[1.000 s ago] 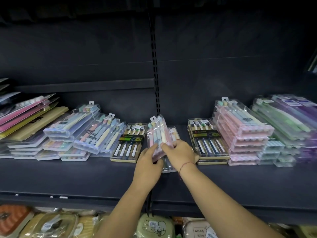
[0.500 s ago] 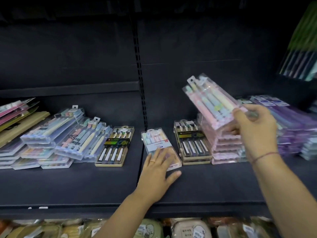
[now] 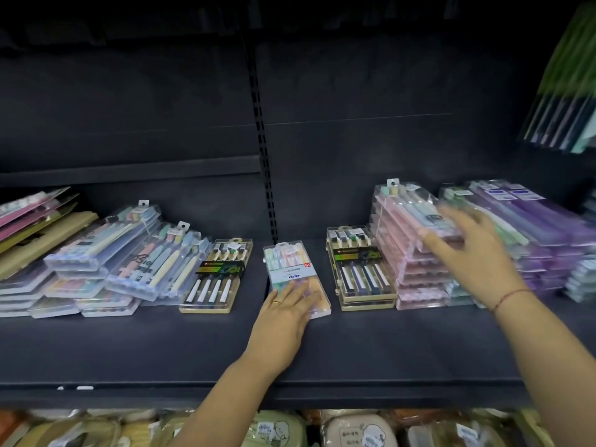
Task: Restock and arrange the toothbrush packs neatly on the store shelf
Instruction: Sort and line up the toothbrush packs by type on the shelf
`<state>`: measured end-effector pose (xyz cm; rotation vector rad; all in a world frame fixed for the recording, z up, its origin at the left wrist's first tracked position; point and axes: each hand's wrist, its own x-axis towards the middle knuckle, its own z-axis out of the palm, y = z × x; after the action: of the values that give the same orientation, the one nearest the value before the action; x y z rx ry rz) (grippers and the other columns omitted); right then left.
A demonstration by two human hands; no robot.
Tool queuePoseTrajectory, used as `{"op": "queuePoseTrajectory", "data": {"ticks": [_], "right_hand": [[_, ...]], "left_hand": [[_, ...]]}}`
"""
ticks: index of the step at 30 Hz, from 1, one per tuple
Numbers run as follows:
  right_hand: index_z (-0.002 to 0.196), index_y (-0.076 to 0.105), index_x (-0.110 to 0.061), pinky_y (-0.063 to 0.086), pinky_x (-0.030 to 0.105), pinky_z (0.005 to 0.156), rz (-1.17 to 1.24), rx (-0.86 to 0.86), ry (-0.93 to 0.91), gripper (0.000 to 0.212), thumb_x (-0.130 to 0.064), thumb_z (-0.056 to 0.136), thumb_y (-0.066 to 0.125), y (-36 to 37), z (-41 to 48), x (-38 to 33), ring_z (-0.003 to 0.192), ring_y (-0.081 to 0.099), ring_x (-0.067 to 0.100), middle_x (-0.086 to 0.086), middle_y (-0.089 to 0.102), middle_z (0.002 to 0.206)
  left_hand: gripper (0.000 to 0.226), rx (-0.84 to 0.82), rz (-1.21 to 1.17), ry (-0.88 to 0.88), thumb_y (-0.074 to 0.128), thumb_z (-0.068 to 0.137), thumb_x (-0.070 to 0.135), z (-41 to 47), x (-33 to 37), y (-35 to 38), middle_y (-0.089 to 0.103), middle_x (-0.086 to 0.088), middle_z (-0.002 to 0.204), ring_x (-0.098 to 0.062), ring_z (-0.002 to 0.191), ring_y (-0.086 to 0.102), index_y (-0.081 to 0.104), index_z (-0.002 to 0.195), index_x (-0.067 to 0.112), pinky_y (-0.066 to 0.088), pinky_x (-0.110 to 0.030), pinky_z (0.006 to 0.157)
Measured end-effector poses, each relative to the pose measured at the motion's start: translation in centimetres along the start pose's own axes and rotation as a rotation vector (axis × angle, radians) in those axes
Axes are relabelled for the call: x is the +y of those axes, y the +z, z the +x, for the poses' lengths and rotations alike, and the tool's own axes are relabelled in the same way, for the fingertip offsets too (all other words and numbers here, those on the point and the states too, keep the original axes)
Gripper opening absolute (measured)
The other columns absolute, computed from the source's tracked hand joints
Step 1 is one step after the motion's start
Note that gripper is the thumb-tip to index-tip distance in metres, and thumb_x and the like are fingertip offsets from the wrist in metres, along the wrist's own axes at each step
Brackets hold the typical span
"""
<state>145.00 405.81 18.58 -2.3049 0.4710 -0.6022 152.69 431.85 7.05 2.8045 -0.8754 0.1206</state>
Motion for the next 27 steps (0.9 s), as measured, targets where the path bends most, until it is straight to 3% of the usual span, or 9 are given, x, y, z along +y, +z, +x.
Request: {"op": "queuePoseTrajectory", "data": {"ticks": [3, 6, 8, 10, 13, 16, 19, 24, 27], "right_hand": [[0.138, 0.051, -0.023, 0.037, 0.029, 0.092, -0.016, -0.041, -0.025, 0.054, -0.045, 0.090, 0.060, 0.3, 0.3, -0.4, 0.112, 0.048, 0.018, -0.001, 0.027, 0.154], [0.139, 0.051, -0.023, 0.025, 0.047, 0.114, -0.165, 0.042, 0.000, 0.060, -0.052, 0.086, 0.060, 1.1, 0.5, -0.4, 0.134, 0.035, 0.032, 0.007, 0.027, 0.155], [0.132, 0.056, -0.015, 0.019, 0.053, 0.117, -0.127, 0.222, -0.110, 0.053, -0.042, 0.088, 0.066, 2.1, -0.5, -1.2, 0.140, 0.025, 0.034, 0.013, 0.032, 0.151], [0.121, 0.062, -0.010, 0.030, 0.045, 0.113, 0.034, 0.283, -0.290, 0.037, -0.031, 0.090, 0.063, 4.1, -2.4, -2.8, 0.134, 0.036, 0.029, 0.011, 0.042, 0.141], [0.121, 0.063, -0.015, 0.029, 0.029, 0.113, 0.110, -0.036, -0.477, 0.030, -0.027, 0.093, 0.058, 9.2, -5.7, -4.9, 0.133, 0.039, 0.015, 0.000, 0.046, 0.140], [0.144, 0.042, -0.027, 0.012, 0.022, 0.117, 0.035, -0.409, -0.434, 0.050, -0.037, 0.097, 0.054, 14.6, -7.4, -5.6, 0.145, 0.014, 0.011, -0.006, 0.018, 0.158], [0.153, 0.023, -0.032, 0.008, 0.031, 0.120, -0.111, -0.492, -0.327, 0.063, -0.047, 0.097, 0.049, 17.9, -7.0, -5.4, 0.148, 0.004, 0.019, -0.004, 0.004, 0.161], [0.152, 0.029, -0.027, 0.005, 0.011, 0.108, -0.090, -0.537, -0.324, 0.054, -0.028, 0.101, 0.049, 19.8, -6.3, -5.7, 0.147, 0.010, 0.015, -0.005, 0.007, 0.161], [0.150, 0.032, -0.028, 0.006, 0.013, 0.110, -0.083, -0.540, -0.358, 0.053, -0.023, 0.101, 0.050, 20.2, -6.0, -5.7, 0.148, 0.010, 0.016, -0.004, 0.006, 0.162]], "left_hand": [[0.046, 0.002, 0.007, -0.033, 0.026, 0.108, 0.027, 0.0, -0.9, -0.2, 0.013, 0.012, 0.162, -0.009, 0.151, 0.003, 0.024, 0.153, 0.036, -0.003, -0.025, 0.118], [0.045, 0.047, -0.043, -0.070, 0.031, 0.107, 0.025, -0.4, -2.0, -0.7, 0.020, 0.010, 0.161, -0.011, 0.151, 0.008, 0.029, 0.152, 0.033, -0.001, -0.027, 0.120], [0.048, 0.145, -0.103, -0.136, 0.041, 0.104, 0.029, -0.8, -3.3, -1.4, 0.025, 0.005, 0.160, -0.016, 0.150, 0.012, 0.032, 0.151, 0.028, 0.003, -0.031, 0.121], [0.054, 0.292, -0.145, -0.280, 0.051, 0.100, 0.036, -1.1, -5.0, -2.3, 0.028, -0.002, 0.159, -0.022, 0.149, 0.018, 0.037, 0.150, 0.021, 0.011, -0.037, 0.122], [0.069, 0.322, -0.083, -0.527, 0.054, 0.093, 0.053, -1.9, -7.6, -2.7, 0.029, -0.011, 0.158, -0.029, 0.146, 0.023, 0.037, 0.149, 0.015, 0.021, -0.041, 0.118], [0.086, 0.181, -0.011, -0.645, 0.048, 0.088, 0.068, -2.4, -8.3, -1.8, 0.019, -0.013, 0.161, -0.029, 0.148, 0.016, 0.026, 0.152, 0.014, 0.015, -0.041, 0.119], [0.089, 0.168, 0.017, -0.753, 0.046, 0.089, 0.069, -1.9, -8.0, -1.5, 0.011, -0.013, 0.163, -0.029, 0.150, 0.009, 0.020, 0.153, 0.014, 0.013, -0.044, 0.118], [0.074, 0.266, -0.054, -0.841, 0.059, 0.084, 0.058, -0.9, -7.1, -2.2, 0.039, -0.017, 0.145, -0.037, 0.132, 0.033, 0.041, 0.136, 0.008, 0.031, -0.045, 0.104], [0.077, 0.248, -0.229, -0.936, 0.059, 0.081, 0.061, -0.6, -7.0, -3.5, 0.045, -0.021, 0.136, -0.039, 0.128, 0.036, 0.044, 0.132, 0.006, 0.033, -0.044, 0.102]]}}
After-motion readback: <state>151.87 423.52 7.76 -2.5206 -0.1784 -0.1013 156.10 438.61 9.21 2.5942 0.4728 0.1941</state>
